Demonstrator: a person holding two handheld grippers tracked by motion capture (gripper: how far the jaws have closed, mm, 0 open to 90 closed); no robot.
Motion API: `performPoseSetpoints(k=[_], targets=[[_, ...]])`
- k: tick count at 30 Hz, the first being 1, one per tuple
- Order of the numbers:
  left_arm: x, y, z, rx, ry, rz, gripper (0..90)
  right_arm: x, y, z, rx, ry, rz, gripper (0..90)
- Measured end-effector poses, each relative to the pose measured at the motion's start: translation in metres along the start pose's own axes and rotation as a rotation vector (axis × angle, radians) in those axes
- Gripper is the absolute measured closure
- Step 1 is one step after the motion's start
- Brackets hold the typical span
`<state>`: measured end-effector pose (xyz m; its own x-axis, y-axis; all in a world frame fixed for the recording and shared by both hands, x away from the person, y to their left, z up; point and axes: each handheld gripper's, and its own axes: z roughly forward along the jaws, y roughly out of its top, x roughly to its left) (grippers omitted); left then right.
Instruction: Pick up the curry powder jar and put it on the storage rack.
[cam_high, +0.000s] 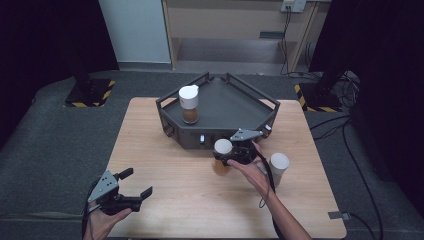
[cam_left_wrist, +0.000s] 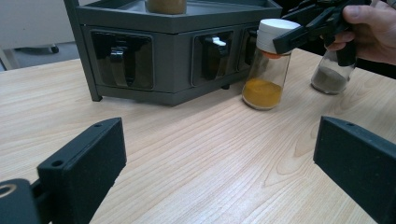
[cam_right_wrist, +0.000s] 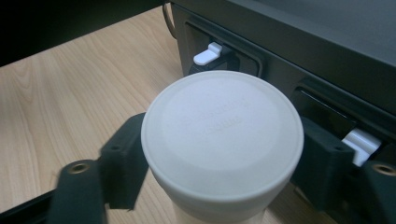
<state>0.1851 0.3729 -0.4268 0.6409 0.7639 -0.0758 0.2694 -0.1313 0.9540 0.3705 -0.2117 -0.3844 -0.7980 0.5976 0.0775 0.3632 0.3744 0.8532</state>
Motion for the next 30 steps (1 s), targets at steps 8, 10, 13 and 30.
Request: performPoseSetpoints(k=[8,10,13,30], targets=[[0.0002,-0.0001,0.0000,0.000,-0.001,-0.001,1.4,0.0044,0.0013,0.0004,0.007,-0.016,-0.028,33.8],[0.0003,-0.0002,0.0001,0.000,-0.001,-0.002,1.4,0.0052,0.0021,0.0004,0.010,-0.018,-0.030,33.7],[0.0003,-0.0002,-0.0001,-0.001,-0.001,-0.002,1.4,0.0056,0.0032,0.0008,0.012,-0.017,-0.036,33.7],[0.0008,-0.0005,0.0000,-0.001,-0.002,-0.004,1.4,0.0054,0.0099,-0.0032,0.019,-0.003,-0.054,33.6]])
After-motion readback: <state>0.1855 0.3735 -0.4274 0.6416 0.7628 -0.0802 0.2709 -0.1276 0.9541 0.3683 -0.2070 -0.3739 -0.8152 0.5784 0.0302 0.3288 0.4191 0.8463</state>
